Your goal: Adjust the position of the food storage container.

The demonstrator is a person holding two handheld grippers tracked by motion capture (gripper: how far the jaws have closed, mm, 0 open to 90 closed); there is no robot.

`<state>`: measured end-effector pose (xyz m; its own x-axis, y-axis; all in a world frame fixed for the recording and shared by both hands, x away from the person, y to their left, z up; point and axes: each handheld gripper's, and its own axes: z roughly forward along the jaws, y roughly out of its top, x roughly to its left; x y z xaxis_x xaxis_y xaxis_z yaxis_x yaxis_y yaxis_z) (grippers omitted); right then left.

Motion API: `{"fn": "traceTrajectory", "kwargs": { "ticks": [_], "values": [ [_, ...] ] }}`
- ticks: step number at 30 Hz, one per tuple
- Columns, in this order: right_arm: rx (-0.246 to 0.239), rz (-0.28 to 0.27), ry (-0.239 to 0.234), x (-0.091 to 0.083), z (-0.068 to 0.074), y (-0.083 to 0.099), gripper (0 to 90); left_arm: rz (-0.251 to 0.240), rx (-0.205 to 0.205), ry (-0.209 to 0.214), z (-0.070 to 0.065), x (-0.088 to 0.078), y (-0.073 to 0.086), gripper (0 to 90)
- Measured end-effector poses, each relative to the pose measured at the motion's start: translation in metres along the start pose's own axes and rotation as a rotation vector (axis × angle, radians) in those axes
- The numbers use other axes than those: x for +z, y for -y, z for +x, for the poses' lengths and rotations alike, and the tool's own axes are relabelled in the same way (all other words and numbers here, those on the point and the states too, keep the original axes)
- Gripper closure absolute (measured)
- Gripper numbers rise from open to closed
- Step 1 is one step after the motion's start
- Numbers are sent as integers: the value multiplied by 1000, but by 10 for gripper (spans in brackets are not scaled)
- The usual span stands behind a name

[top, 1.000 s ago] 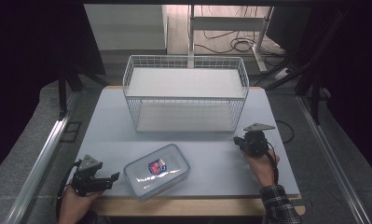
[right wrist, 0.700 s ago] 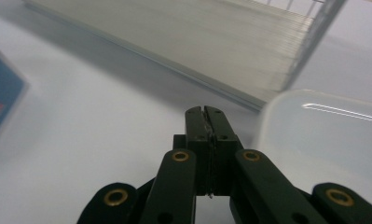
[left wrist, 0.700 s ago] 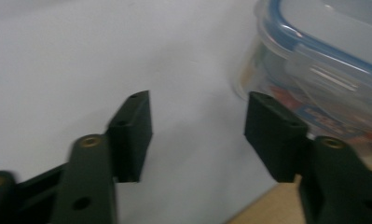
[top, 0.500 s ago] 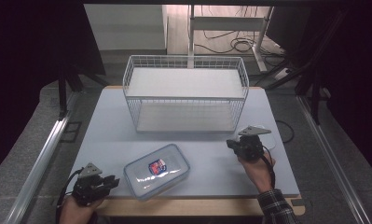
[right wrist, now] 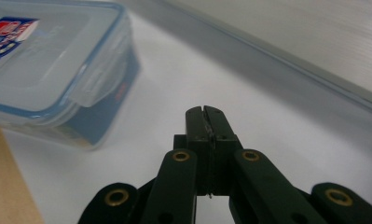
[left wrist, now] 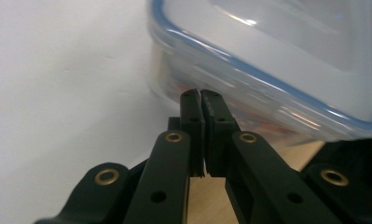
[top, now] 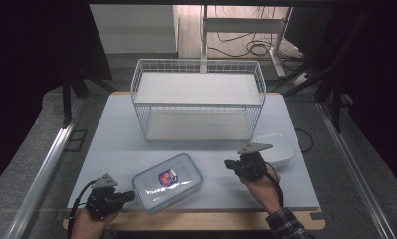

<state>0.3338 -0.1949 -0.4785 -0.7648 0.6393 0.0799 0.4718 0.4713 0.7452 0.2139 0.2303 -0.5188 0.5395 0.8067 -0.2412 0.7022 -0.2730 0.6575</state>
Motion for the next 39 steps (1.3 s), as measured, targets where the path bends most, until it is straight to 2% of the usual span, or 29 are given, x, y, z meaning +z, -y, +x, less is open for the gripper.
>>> {"fn": "traceTrajectory", "kwargs": {
  "ticks": [3, 8, 13, 17, 18, 22, 27, 30, 32, 36, 39],
  "values": [
    [-12, 8, -17, 4, 7, 0, 887, 26, 13, -12, -2, 9, -4, 895],
    [-5, 26, -54, 10, 16, 2, 887, 30, 29, -11, -7, 18, -14, 895],
    [-1, 50, -64, 12, 22, 7, 879, 25, 32, 1, -9, 30, -27, 894],
    [19, 51, -62, 9, 20, 10, 872, 25, 35, 7, -8, 39, -36, 894],
    [28, 49, -58, 8, 19, 12, 872, 28, 39, -11, -10, 43, -41, 891],
    [40, 51, -44, 6, 17, 13, 872, 36, 56, -38, -9, 50, -51, 892],
    [67, 45, -34, 1, 15, 17, 873, 38, 59, -55, -6, 61, -64, 896],
    [74, 52, -38, 1, 16, 20, 878, 36, 65, -57, -4, 69, -74, 898],
    [64, 60, -1, 0, 16, 21, 879, 42, 75, -64, -3, 74, -80, 898],
    [86, 58, 0, -2, 11, 23, 879, 35, 83, -64, 0, 85, -92, 898],
    [85, 70, 6, -1, 11, 25, 879, 31, 99, -63, 1, 94, -102, 898]
  ]
}}
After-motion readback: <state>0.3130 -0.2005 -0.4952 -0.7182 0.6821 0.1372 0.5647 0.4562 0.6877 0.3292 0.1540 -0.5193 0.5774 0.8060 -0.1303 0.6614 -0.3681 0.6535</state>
